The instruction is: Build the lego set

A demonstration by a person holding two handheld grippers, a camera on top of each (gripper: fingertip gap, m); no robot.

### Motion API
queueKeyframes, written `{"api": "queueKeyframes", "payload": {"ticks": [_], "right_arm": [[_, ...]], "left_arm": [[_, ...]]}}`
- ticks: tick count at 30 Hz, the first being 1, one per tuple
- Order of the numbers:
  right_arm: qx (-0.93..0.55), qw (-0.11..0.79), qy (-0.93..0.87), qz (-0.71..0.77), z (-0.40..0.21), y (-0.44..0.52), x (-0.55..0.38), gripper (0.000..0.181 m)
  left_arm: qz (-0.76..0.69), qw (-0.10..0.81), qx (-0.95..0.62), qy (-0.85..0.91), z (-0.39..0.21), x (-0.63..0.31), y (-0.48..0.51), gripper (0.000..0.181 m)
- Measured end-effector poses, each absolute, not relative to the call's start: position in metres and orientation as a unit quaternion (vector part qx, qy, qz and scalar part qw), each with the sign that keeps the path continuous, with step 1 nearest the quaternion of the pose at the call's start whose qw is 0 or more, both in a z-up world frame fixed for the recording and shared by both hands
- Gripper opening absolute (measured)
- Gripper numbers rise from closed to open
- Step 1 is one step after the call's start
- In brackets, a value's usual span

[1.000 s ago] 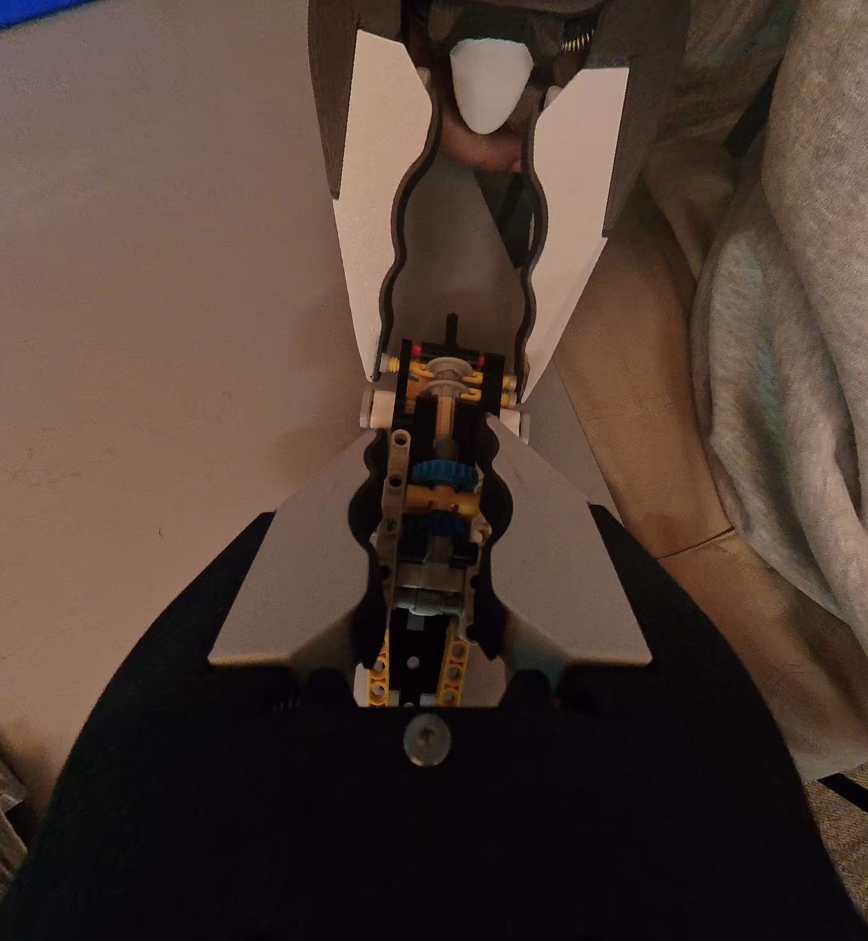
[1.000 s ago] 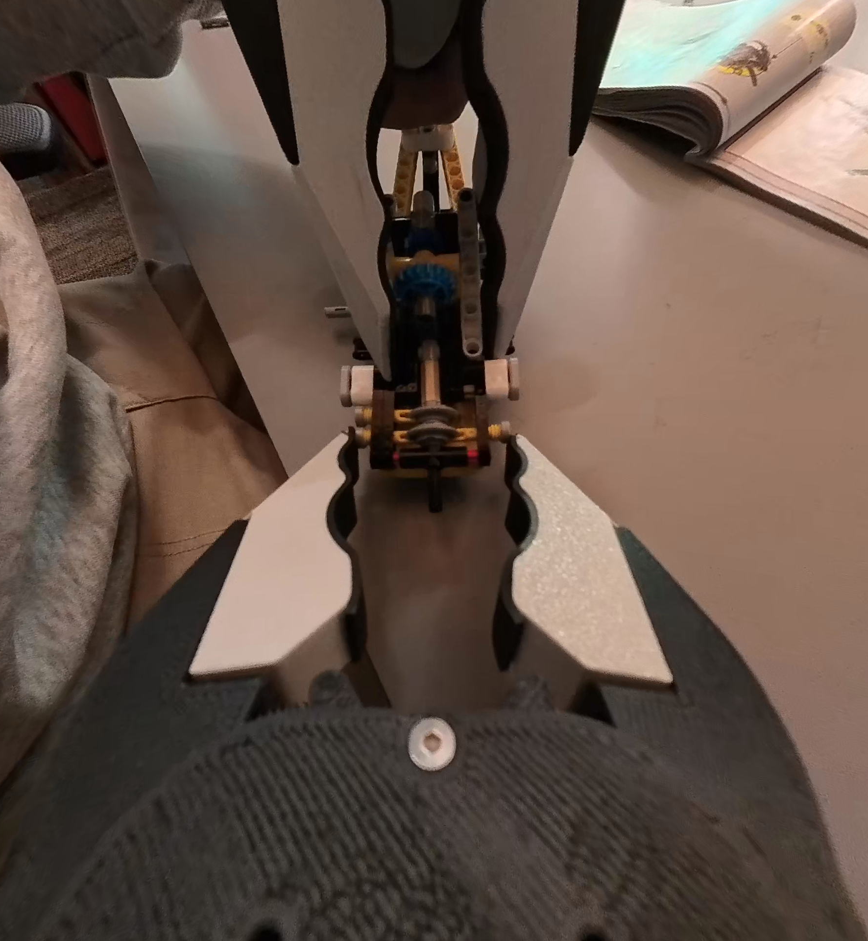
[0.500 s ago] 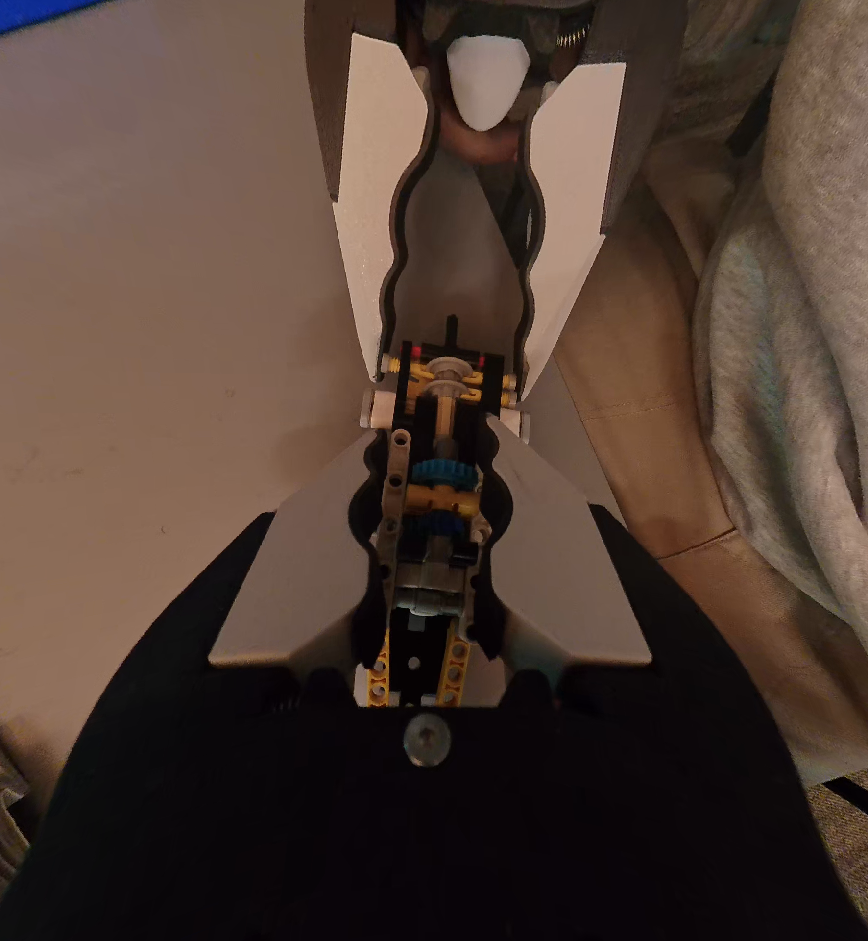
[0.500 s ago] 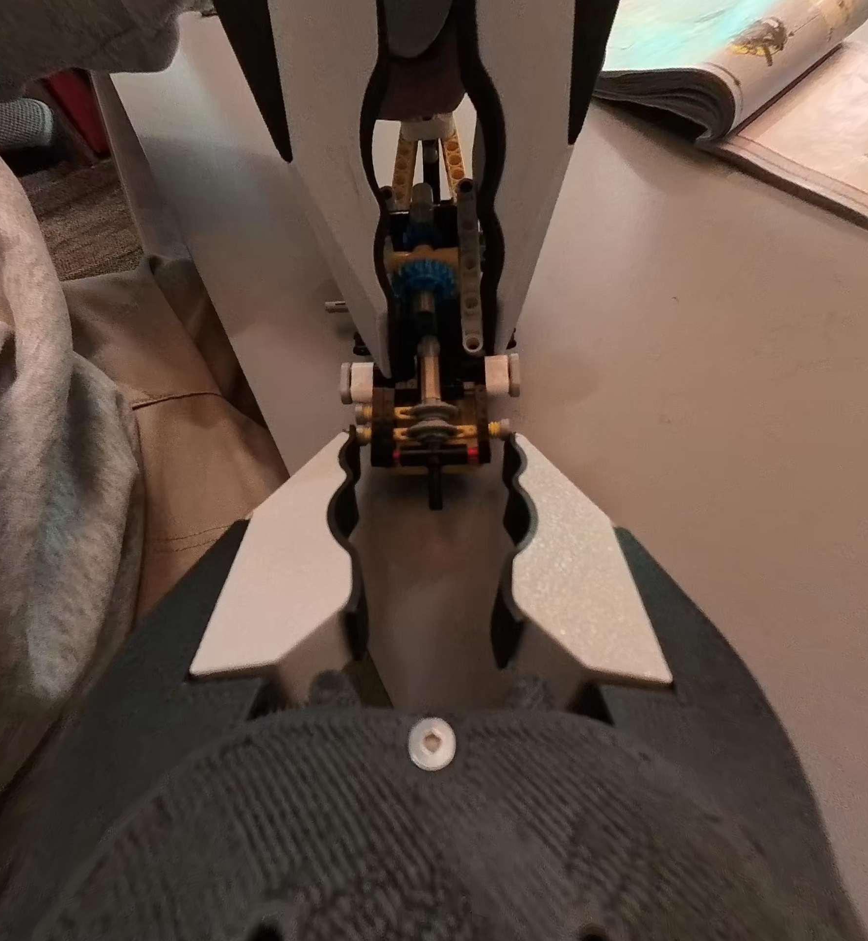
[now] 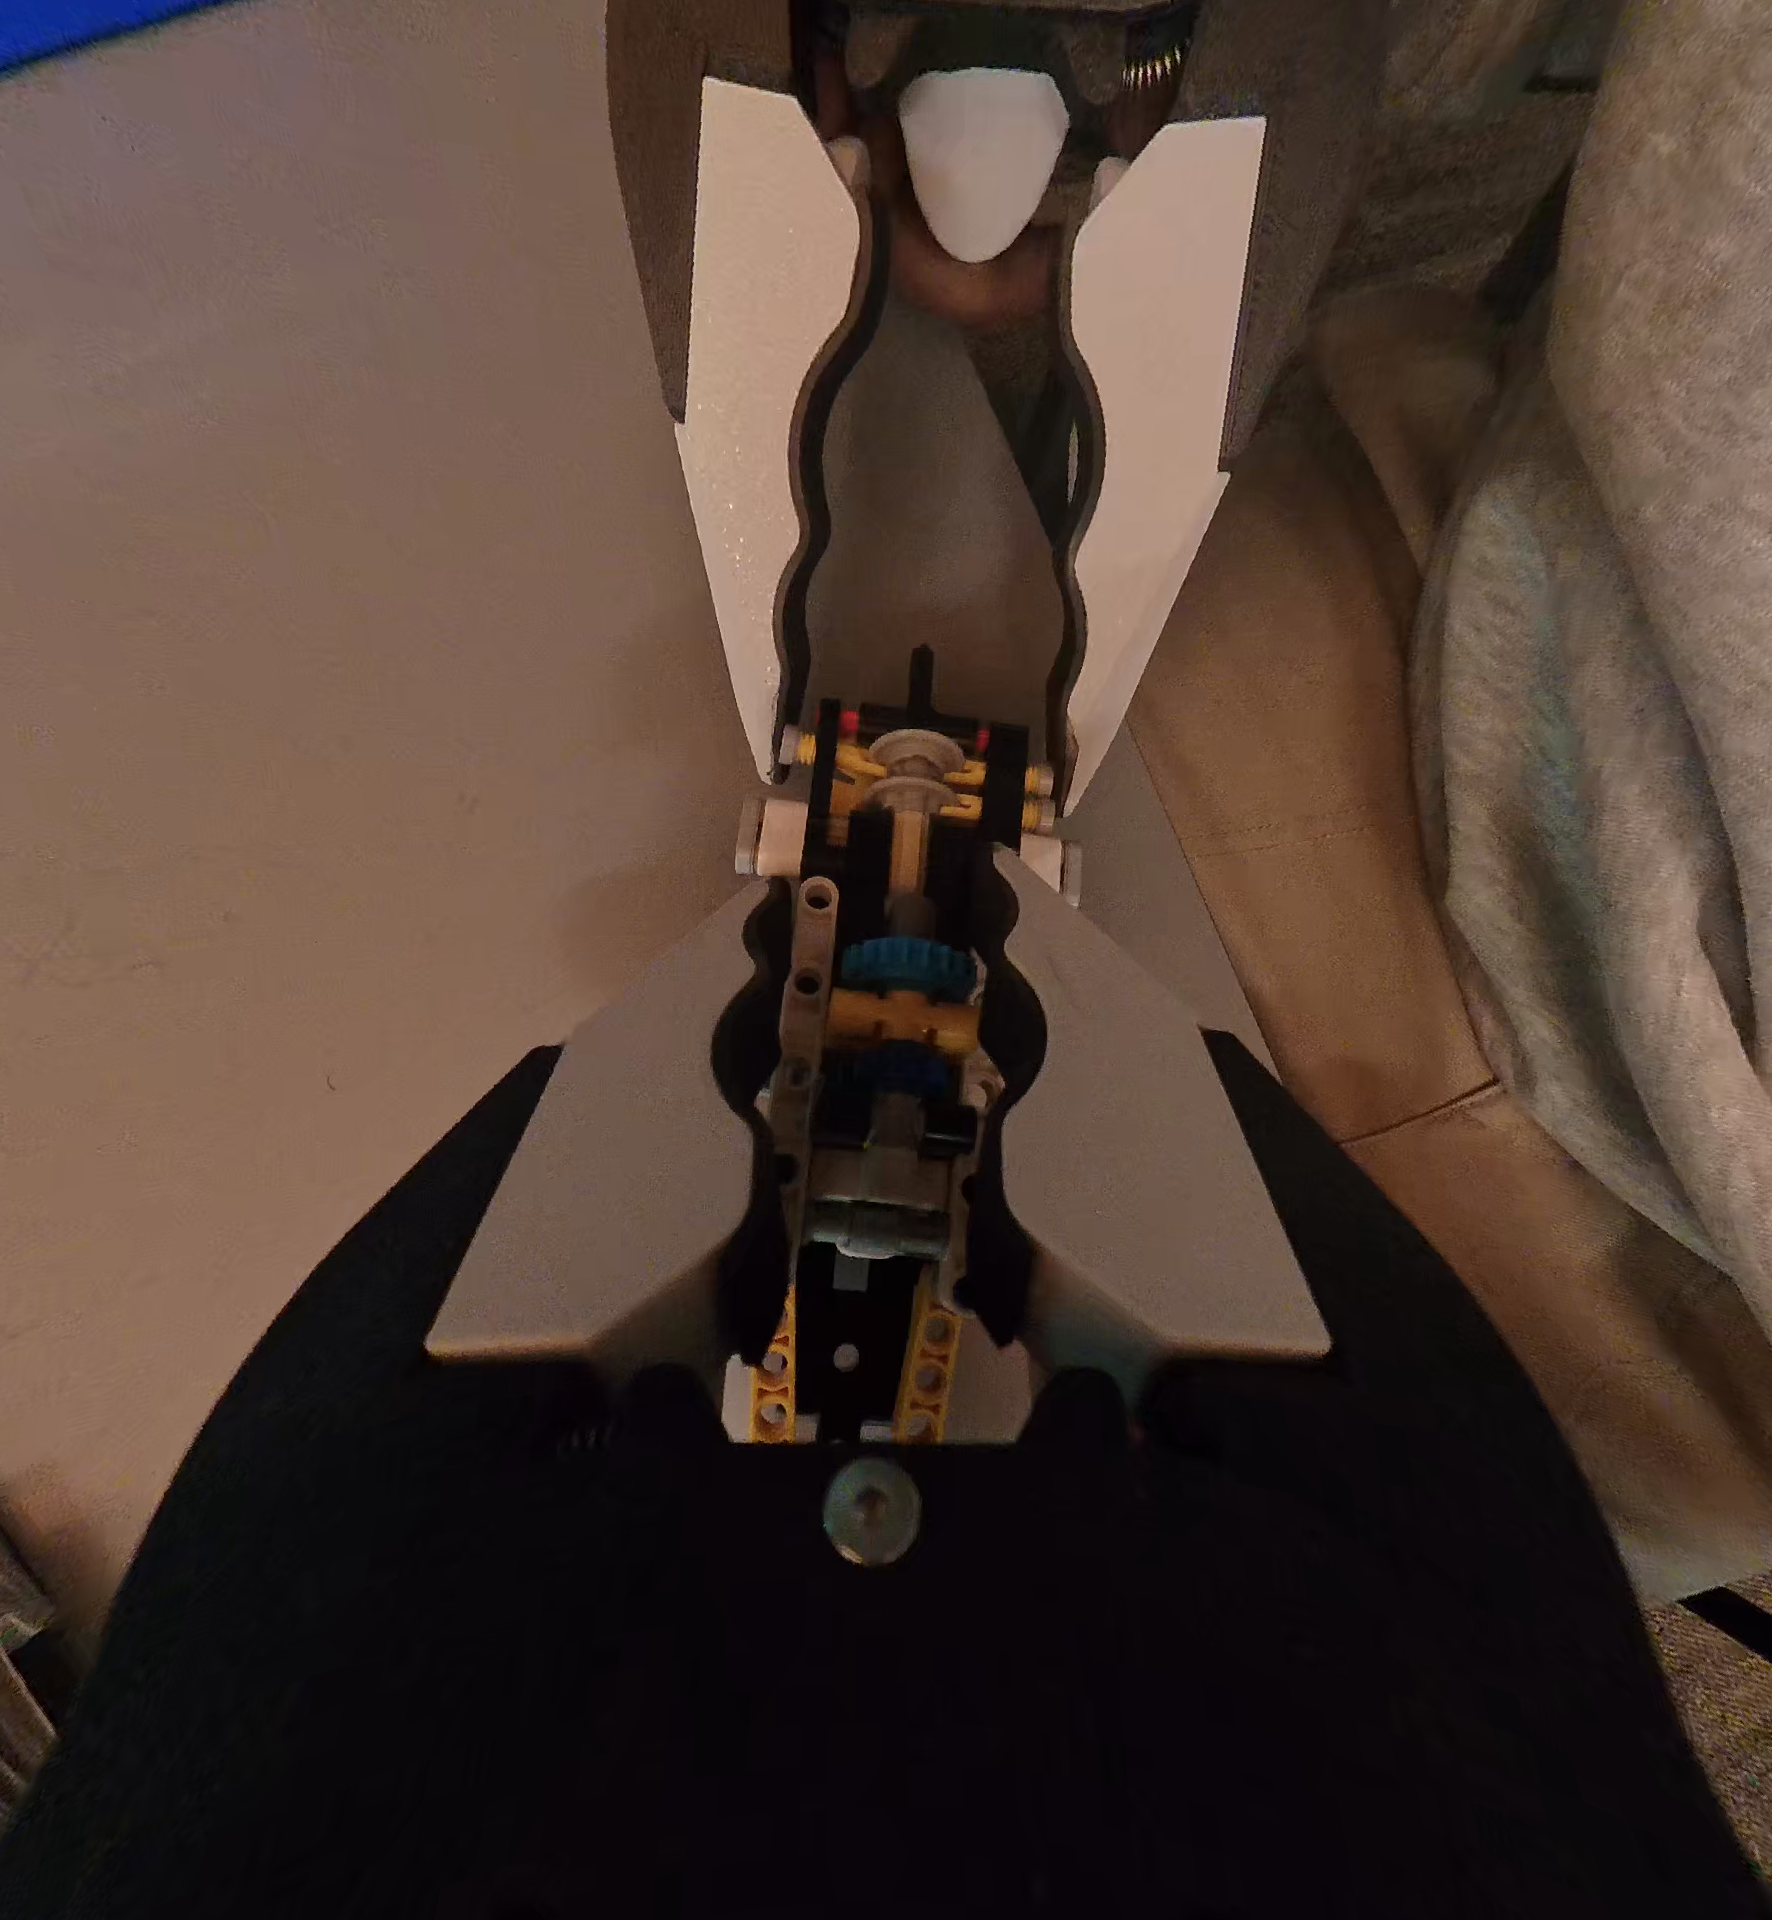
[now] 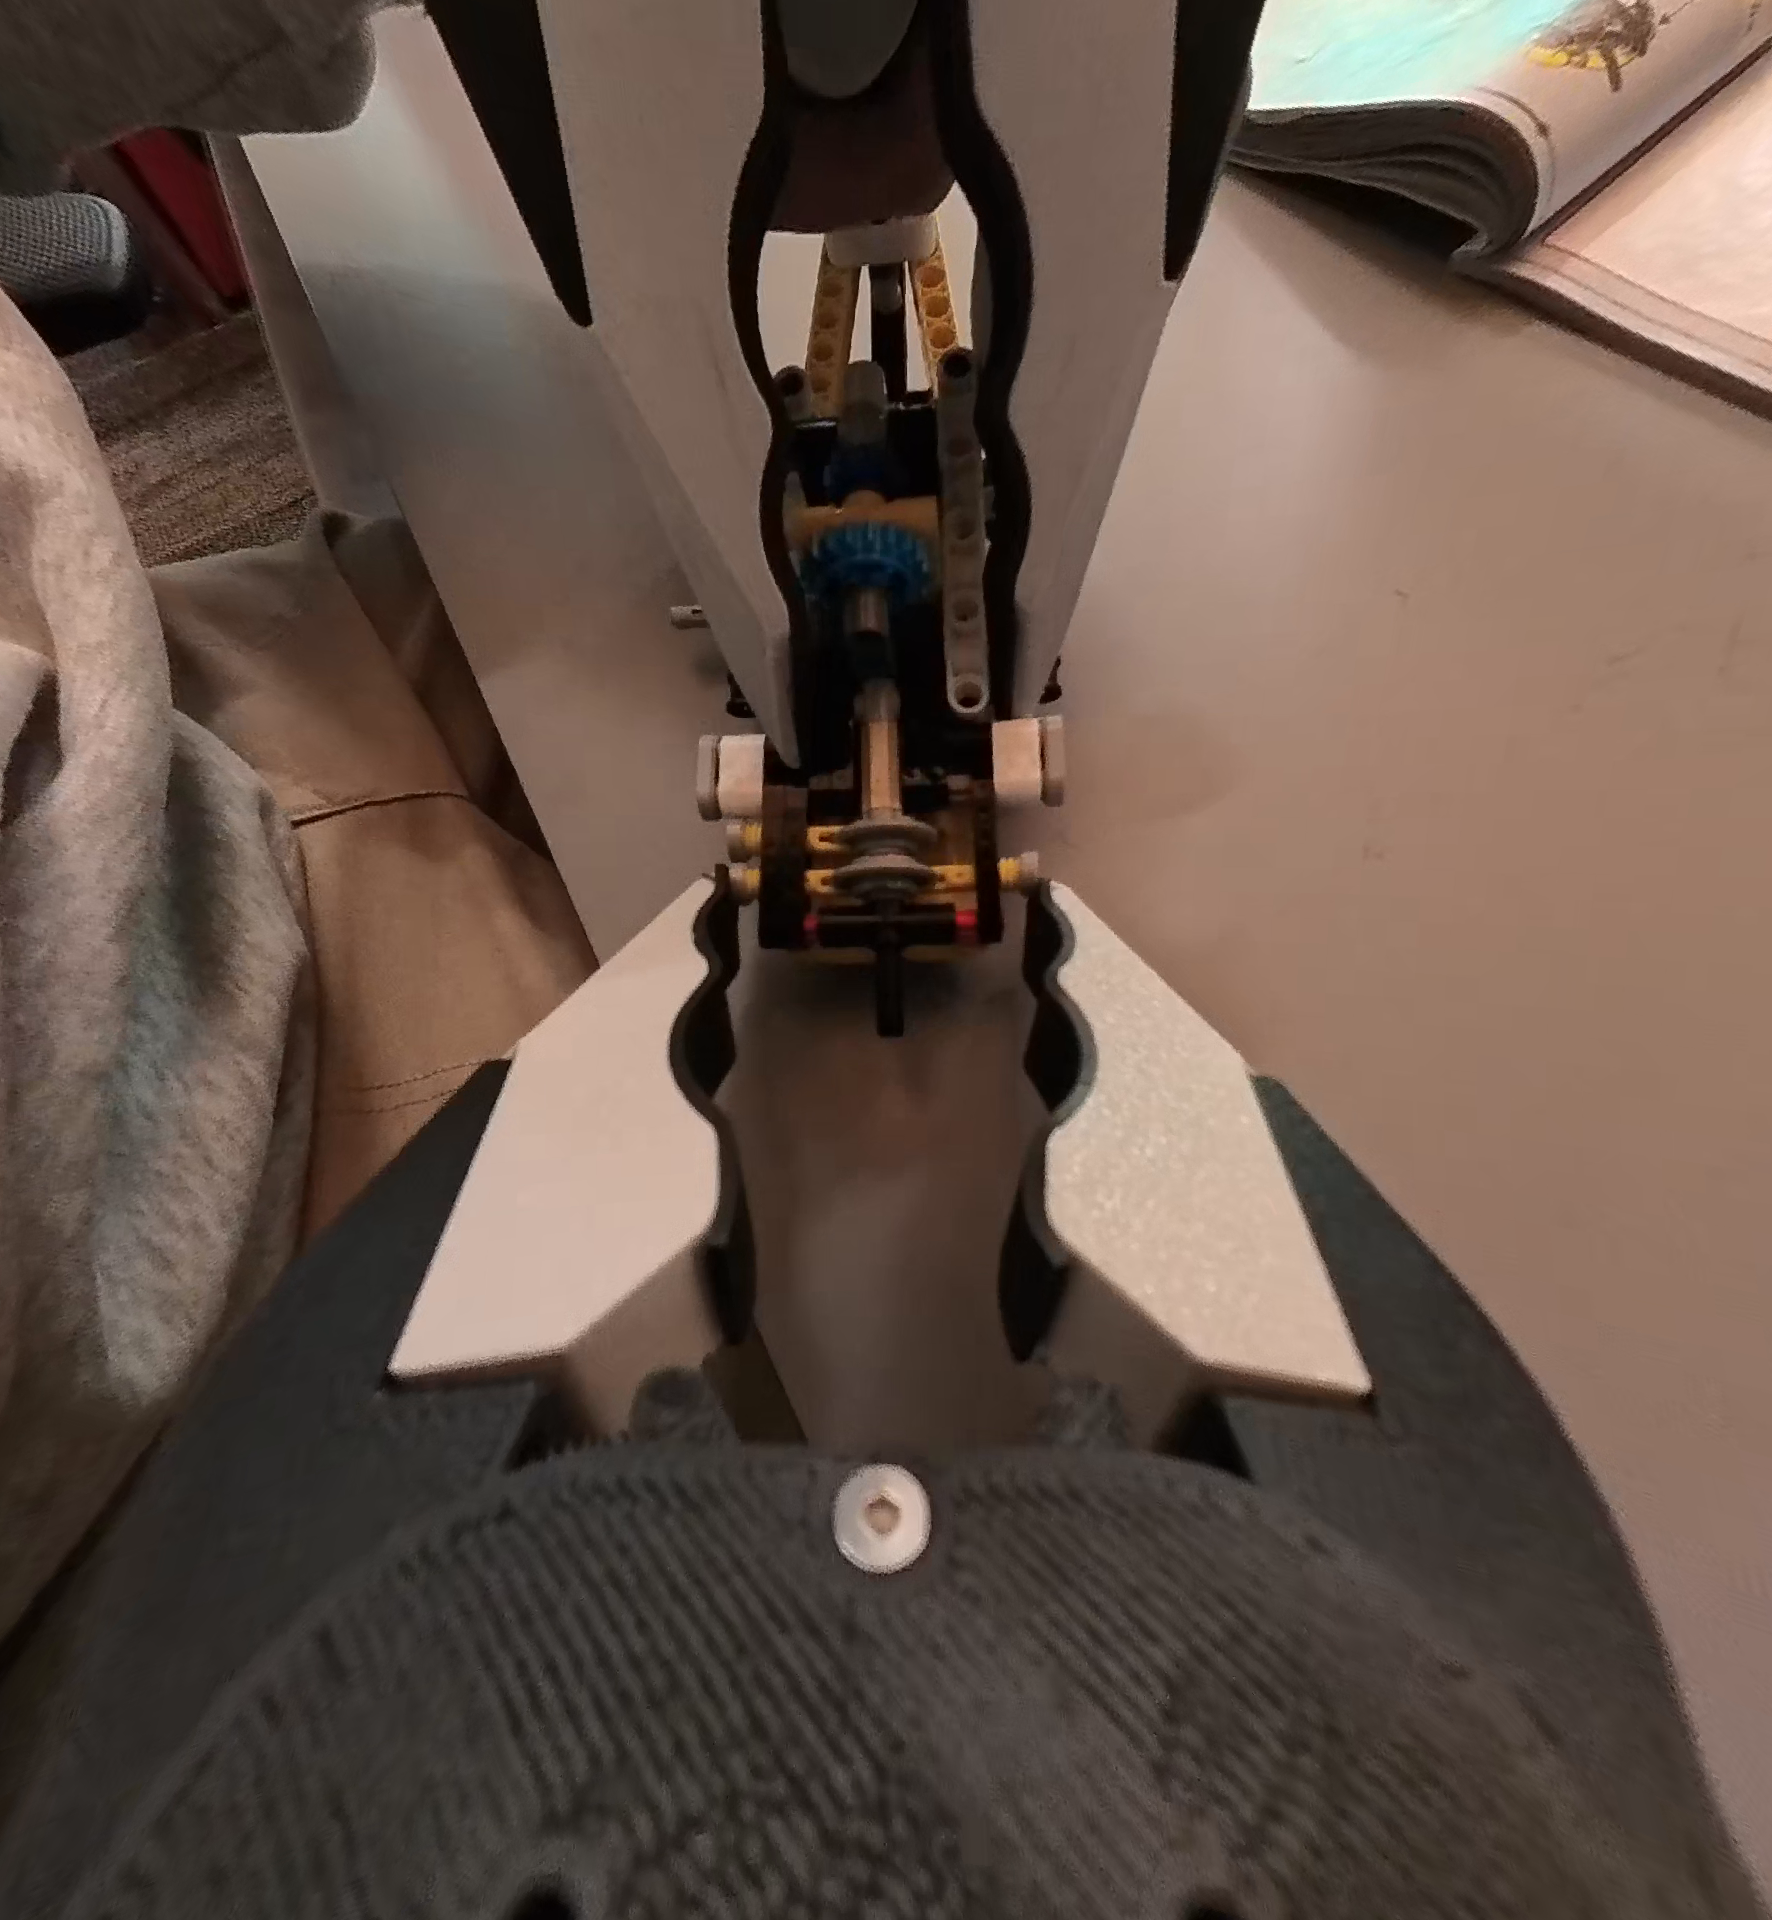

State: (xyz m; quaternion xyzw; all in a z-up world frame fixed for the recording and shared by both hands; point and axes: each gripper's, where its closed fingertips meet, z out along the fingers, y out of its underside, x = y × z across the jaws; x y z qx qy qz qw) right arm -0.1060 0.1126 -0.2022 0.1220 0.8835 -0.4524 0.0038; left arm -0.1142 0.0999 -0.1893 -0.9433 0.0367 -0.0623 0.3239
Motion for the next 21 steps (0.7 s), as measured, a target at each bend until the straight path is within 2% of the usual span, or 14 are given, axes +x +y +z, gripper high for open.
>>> {"api": "queueKeyframes", "payload": {"ticks": [17,21], "right_arm": [[0.12,-0.001,0.879,-0.461,-0.199,0.112,-0.106,0.057],[0.127,0.006,0.866,-0.484,-0.191,0.115,-0.108,0.066]], "left_arm": [[-0.059,0.327,-0.943,0.037,-0.188,-0.113,0.1,0.035],[-0.06,0.328,-0.942,0.038,-0.187,-0.112,0.099,0.035]]}}
